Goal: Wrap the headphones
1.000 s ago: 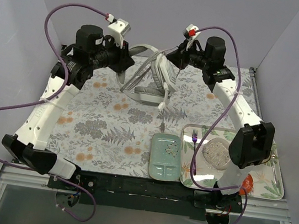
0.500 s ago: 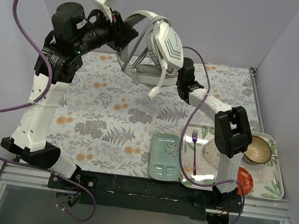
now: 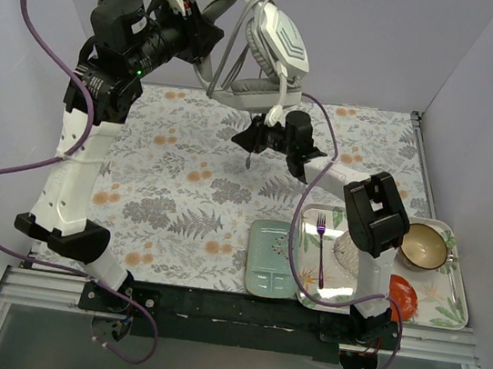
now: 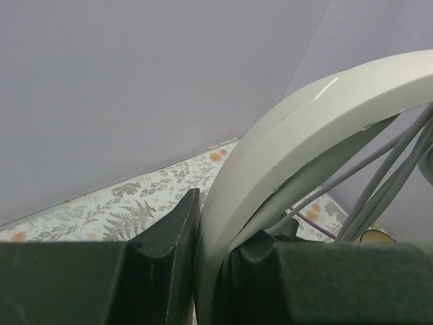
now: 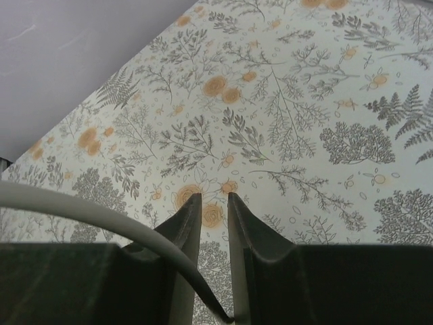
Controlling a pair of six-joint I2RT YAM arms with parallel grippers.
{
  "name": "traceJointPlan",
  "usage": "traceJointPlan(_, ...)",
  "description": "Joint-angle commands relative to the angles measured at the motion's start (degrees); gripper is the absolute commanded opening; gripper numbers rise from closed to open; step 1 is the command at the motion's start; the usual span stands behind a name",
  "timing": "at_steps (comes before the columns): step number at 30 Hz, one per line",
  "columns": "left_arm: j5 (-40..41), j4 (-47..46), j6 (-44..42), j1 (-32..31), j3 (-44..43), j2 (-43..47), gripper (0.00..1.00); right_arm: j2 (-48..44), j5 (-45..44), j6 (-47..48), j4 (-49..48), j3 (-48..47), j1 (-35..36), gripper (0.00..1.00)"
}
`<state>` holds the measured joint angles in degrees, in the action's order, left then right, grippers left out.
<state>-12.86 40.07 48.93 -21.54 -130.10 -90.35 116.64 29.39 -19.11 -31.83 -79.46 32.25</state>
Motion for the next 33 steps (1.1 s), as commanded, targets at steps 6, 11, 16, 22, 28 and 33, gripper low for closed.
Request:
traceJointPlan(6,2.1,-2.8,3.8,-0.1,-4.1,0.6,0.0,0.4,-0.9,-2.4,-7.4,4.1,0.4,0.33)
traceJointPlan(11,3.5,-2.7,4.8,-0.1,-4.5,0.6,0.0,1.2,-1.0,-3.0,-7.3,4.0,0.4,0.33)
traceJointPlan(16,7.6,-2.4,7.4,0.0,-5.4,0.3,0.0,1.8,-1.4,-3.4,-6.7,3.5,1.0,0.05)
traceJointPlan(22,11.0,-1.4,14.3,0.9,-6.8,-1.1,0.0,5.0,-3.0,0.9,7.2,-3.1,5.0,0.01)
traceJointPlan(28,16.8,-1.9,18.5,4.8,-7.5,-3.4,0.0,6.8,-5.6,5.5,18.6,-8.9,10.2,0.01)
traceJointPlan(33,22.1,-5.6,18.2,8.2,-4.7,-4.8,0.0,7.7,-7.7,10.1,27.3,-13.0,14.8,0.01)
